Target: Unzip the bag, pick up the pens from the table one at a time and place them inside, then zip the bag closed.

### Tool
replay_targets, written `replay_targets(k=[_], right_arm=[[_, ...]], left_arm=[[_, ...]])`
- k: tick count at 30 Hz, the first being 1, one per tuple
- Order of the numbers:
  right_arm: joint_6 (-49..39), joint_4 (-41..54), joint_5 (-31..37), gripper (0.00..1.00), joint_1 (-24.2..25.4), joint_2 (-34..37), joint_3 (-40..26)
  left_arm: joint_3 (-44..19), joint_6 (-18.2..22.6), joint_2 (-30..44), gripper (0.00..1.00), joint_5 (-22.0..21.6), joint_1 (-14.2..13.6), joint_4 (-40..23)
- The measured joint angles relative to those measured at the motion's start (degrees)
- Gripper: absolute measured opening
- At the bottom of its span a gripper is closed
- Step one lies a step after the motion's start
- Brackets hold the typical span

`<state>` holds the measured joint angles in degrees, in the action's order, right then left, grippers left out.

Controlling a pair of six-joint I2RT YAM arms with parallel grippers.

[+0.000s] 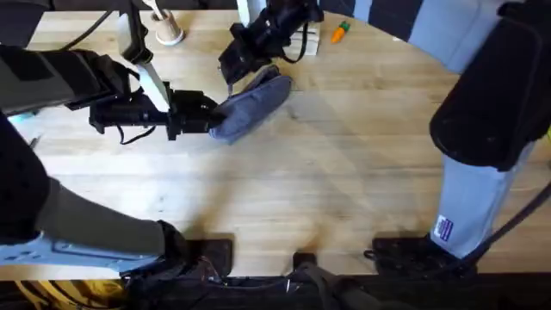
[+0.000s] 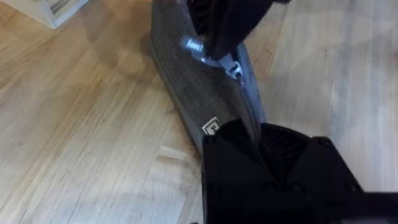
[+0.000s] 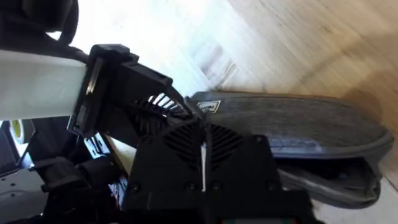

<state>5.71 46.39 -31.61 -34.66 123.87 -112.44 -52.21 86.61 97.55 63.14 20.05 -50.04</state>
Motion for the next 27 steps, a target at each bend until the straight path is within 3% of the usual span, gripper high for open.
replay_targets(k=[5, 20, 27], right_arm=[[-0.16, 1.45, -1.85, 0.033, 3.29, 0.0, 0.0], [0.38, 1.45, 3.48, 0.033, 16.44, 3.96, 0.0], [2.11, 1.39, 1.96, 0.033, 19.04, 5.72, 0.0]], left_arm=[[0.0, 0.0, 0.01, 0.042, 0.28, 0.0, 0.09], [0.0, 0.0, -0.02, 0.043, 0.14, -0.01, -0.15], [0.0, 0.0, 0.01, 0.043, 0.32, -0.85, -0.11]])
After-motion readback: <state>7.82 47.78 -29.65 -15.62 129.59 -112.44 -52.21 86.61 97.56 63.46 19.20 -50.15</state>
